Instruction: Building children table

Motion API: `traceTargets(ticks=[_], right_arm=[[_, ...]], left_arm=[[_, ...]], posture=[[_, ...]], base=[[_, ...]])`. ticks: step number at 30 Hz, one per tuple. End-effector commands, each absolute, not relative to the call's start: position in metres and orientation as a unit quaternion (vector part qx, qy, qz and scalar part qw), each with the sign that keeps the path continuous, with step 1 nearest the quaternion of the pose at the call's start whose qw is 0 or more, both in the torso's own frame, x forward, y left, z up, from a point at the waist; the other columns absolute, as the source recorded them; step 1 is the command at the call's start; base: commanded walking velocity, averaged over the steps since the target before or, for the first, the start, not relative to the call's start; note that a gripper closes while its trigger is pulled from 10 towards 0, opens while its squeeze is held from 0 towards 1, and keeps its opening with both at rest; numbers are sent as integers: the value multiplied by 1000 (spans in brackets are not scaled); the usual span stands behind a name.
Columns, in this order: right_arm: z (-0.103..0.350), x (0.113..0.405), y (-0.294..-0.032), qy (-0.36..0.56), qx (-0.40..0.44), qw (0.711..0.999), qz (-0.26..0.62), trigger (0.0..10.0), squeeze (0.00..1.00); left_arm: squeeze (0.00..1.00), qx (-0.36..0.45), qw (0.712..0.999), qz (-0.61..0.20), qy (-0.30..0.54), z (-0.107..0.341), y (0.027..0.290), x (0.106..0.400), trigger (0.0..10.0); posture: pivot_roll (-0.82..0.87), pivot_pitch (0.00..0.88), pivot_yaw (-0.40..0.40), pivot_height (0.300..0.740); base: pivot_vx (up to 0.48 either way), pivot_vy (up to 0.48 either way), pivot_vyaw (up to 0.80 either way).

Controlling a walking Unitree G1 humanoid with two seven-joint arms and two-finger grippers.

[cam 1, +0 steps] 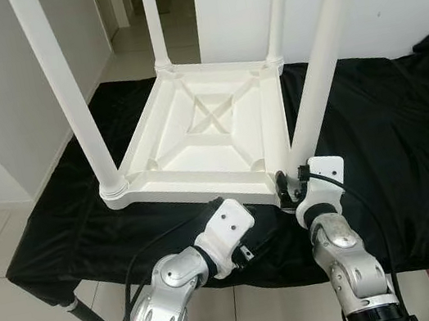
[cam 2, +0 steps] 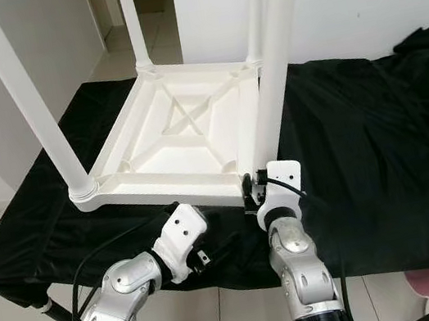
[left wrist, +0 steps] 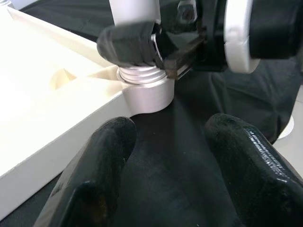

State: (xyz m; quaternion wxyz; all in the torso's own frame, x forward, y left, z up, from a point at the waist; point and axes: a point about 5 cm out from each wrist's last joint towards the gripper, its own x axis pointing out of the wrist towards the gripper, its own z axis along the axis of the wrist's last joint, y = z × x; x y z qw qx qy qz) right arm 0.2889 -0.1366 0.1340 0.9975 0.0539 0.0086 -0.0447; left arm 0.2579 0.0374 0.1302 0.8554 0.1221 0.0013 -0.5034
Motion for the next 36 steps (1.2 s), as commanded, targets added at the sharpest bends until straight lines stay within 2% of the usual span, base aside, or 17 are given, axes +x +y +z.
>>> traceTargets(ticks=[1, 2, 3, 19, 26, 30, 36], right_arm=[[133, 286, -129, 6, 72, 997, -24, 10000, 557], [133, 286, -129, 6, 72, 997, -24, 10000, 557], [133, 286, -131, 7, 71, 997, -9, 10000, 0], [141, 297, -127, -12, 37, 992, 121, 10000, 0], [134, 301, -134, 1, -1, 981, 195, 10000, 0], [131, 309, -140, 11, -35, 963, 268, 10000, 0], [129, 318, -143, 16, -64, 953, 294, 10000, 0]], left_arm=[[0, 128, 874, -469, 10, 127, 41, 263, 10000], [0, 128, 874, -469, 10, 127, 41, 263, 10000], [0, 129, 873, -471, 9, 126, 40, 262, 10000], [0, 124, 870, -478, 3, 128, 34, 262, 10000], [0, 132, 875, -466, -3, 129, 38, 266, 10000], [0, 141, 881, -452, -7, 133, 44, 274, 10000], [0, 155, 884, -441, -7, 133, 48, 276, 10000]], posture=[[3, 10, 15, 740], [3, 10, 15, 740], [3, 10, 15, 740], [9, 0, -3, 740], [11, 0, -12, 740], [23, 0, -11, 740], [55, 0, -1, 740]], base=[[0, 0, 0], [0, 0, 0], [0, 0, 0], [0, 0, 0], [0, 0, 0], [0, 0, 0], [0, 0, 0]])
